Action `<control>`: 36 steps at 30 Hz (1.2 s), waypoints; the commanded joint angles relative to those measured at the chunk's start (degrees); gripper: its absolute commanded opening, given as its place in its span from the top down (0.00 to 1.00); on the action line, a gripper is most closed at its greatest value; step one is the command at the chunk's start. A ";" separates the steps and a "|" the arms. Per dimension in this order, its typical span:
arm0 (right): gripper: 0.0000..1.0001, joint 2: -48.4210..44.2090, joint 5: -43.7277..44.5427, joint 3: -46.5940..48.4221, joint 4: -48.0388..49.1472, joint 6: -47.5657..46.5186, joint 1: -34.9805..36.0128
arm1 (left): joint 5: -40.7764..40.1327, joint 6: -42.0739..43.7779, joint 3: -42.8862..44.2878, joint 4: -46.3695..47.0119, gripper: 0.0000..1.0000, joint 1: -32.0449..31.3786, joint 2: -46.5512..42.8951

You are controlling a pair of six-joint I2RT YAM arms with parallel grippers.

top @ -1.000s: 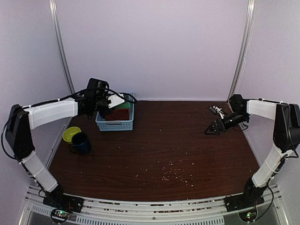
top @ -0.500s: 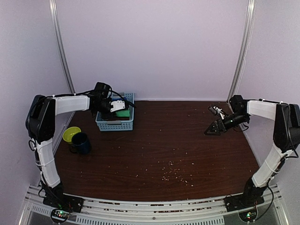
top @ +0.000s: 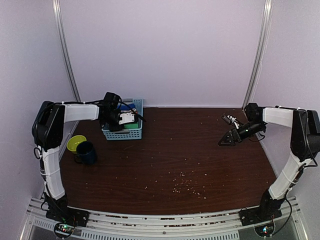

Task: Roll the towels
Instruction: Place the towel in the bin.

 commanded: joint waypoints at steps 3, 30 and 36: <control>0.00 0.74 -0.66 -0.22 -0.45 -0.72 -0.71 | 1.29 1.29 2.29 0.45 1.00 0.18 1.42; 0.00 2.83 -1.50 0.73 -3.04 -2.74 -0.91 | 5.91 -3.24 13.60 -15.49 0.47 0.38 4.52; 0.00 3.22 -1.58 0.93 -3.50 -3.14 -0.91 | 5.58 -3.89 11.74 -15.90 0.39 0.36 4.28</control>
